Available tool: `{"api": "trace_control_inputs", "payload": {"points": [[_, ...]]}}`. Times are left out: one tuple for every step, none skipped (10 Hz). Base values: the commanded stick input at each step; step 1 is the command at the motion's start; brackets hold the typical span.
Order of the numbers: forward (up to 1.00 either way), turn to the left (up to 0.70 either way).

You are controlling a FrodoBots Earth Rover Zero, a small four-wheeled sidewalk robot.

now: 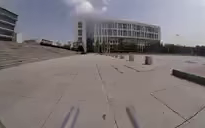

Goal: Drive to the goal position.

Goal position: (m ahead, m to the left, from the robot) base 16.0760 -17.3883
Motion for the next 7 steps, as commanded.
{"api": "trace_control_inputs", "payload": {"points": [[0.85,-0.20],[0.85,-0.33],[0.85,-0.33],[0.85,-0.33],[0.85,-0.33],[0.85,-0.33],[0.85,-0.33]]}}
